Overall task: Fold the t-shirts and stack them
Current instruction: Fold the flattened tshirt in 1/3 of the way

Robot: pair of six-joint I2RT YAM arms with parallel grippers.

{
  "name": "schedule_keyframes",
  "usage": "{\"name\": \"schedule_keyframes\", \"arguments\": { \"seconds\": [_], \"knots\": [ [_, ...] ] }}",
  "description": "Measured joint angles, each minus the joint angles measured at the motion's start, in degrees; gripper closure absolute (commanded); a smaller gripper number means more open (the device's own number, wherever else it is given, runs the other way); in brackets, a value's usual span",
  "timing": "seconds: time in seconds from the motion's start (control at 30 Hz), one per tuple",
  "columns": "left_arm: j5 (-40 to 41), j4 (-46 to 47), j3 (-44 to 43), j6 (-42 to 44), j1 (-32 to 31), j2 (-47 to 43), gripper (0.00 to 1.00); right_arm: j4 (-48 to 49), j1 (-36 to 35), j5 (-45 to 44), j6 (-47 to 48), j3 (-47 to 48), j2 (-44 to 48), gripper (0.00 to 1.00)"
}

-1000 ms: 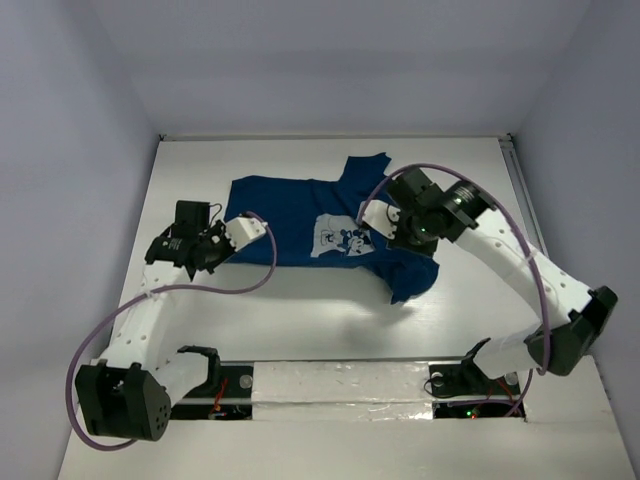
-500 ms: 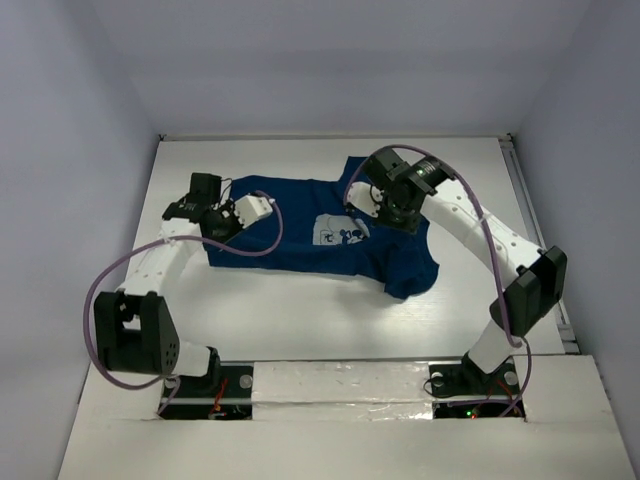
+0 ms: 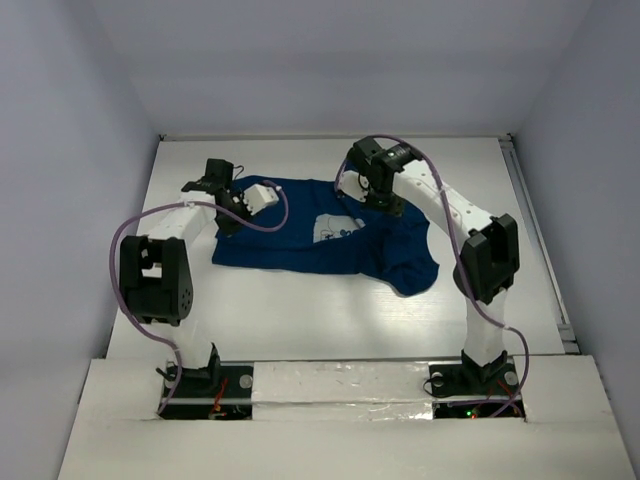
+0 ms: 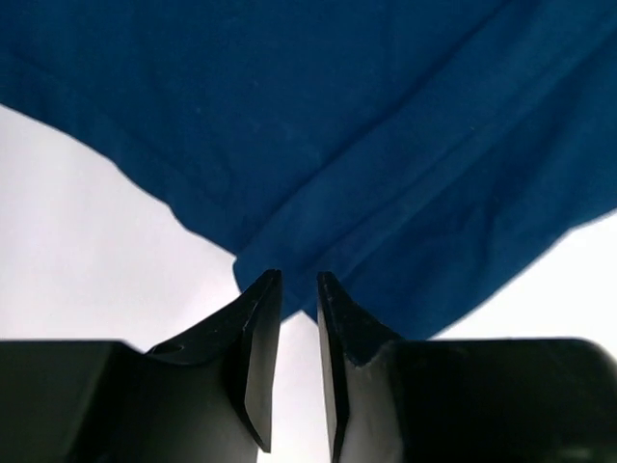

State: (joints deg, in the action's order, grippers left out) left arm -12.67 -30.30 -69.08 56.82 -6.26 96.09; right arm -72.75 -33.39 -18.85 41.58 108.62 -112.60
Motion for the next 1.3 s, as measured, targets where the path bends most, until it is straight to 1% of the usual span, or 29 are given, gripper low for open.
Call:
{"name": "schedule_keyframes", "arguments": {
  "seconds": [0.03,0.1,0.23,0.53,0.7,0.83,0.93,1.07,1.3],
  "knots": [
    [0.3,0.5,-0.3,0.0,0.0,1.1,0.85,0.1,0.0,0.0,0.0,0.7,-0.9,1.0],
    [0.7,0.9,-0.9,-0.1,0.0,3.2,0.87,0.3,0.0,-0.1,0.2,2.2,-2.8,1.0],
    [0.9,1.4,-1.8,-0.2,0.0,5.4,0.88,1.2,0.1,-0.9,0.4,4.7,-6.1,1.0],
    [1.4,2.3,-2.0,-0.1,0.0,5.5,0.92,2.6,1.3,-4.5,1.0,7.2,-14.4,1.0],
    [1.8,3.3,-1.7,-0.1,0.0,5.5,0.93,4.1,2.3,-7.0,1.7,8.0,-17.4,1.0],
    [1.9,4.3,-1.0,-0.2,0.0,5.5,0.93,6.6,2.8,-9.1,2.2,11.3,-19.8,1.0],
    [1.9,4.5,-0.1,-0.2,0.0,5.5,0.93,10.0,3.2,-10.2,2.7,13.2,-21.0,1.0],
    [1.9,4.8,0.8,-0.3,0.0,5.5,0.93,14.4,3.4,-10.3,3.6,13.2,-21.1,1.0],
    [1.7,4.9,1.2,-0.4,0.0,5.2,0.94,18.1,3.4,-9.5,4.3,11.9,-21.1,1.0]
  ]
}}
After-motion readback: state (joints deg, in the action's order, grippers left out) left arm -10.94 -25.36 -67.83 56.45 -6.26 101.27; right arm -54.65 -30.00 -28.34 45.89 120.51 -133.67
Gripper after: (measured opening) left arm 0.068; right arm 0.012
